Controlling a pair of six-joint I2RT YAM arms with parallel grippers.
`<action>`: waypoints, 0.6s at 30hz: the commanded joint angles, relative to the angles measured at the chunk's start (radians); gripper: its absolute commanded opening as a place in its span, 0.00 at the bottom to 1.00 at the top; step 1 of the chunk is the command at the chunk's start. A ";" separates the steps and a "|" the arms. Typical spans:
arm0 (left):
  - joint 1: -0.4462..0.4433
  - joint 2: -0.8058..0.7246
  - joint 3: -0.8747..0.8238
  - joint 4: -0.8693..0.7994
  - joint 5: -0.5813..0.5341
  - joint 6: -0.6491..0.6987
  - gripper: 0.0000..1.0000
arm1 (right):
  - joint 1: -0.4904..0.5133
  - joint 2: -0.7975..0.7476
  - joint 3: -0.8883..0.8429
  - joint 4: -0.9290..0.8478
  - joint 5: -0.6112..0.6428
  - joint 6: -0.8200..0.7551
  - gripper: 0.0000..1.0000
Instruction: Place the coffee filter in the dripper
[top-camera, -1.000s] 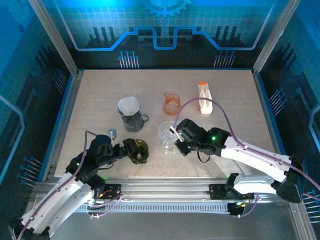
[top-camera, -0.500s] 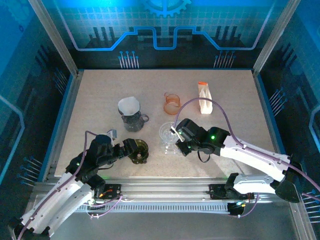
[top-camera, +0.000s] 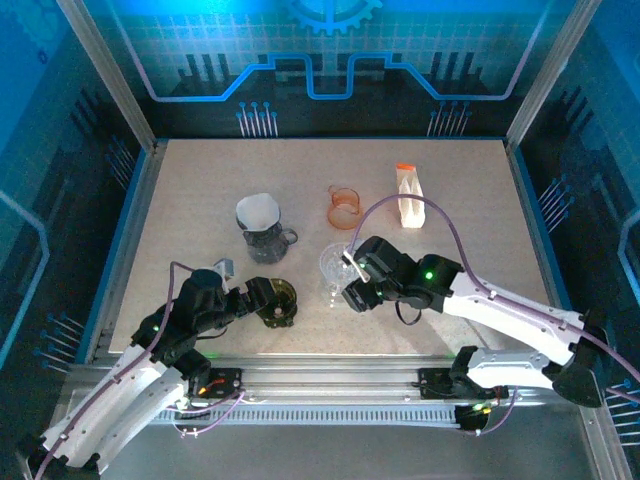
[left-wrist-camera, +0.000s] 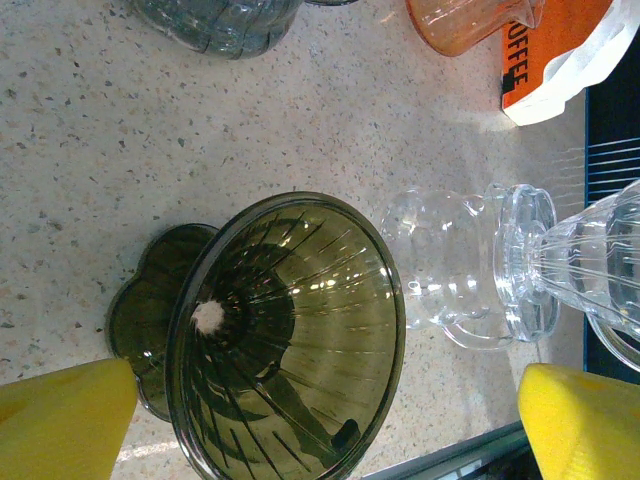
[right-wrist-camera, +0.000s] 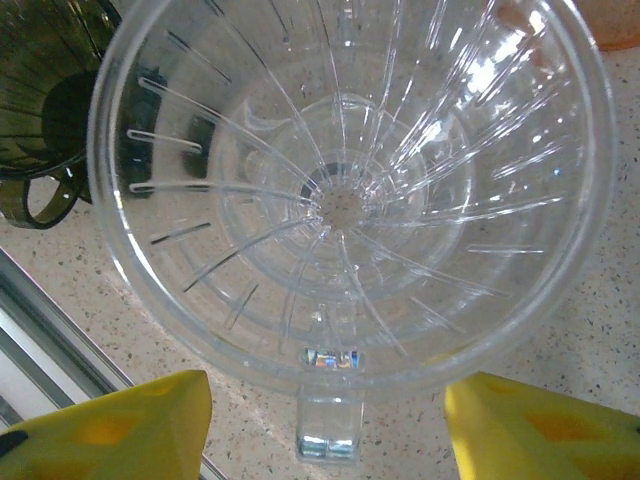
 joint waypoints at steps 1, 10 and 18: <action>0.006 -0.007 0.000 0.000 -0.015 0.003 0.99 | -0.018 -0.048 -0.005 0.008 -0.002 0.003 0.66; 0.007 -0.007 0.010 0.011 -0.013 0.010 0.99 | -0.127 -0.181 -0.053 0.041 0.022 0.028 0.68; 0.006 -0.005 0.035 0.030 -0.004 0.041 0.99 | -0.361 -0.223 -0.103 0.151 -0.047 0.034 0.50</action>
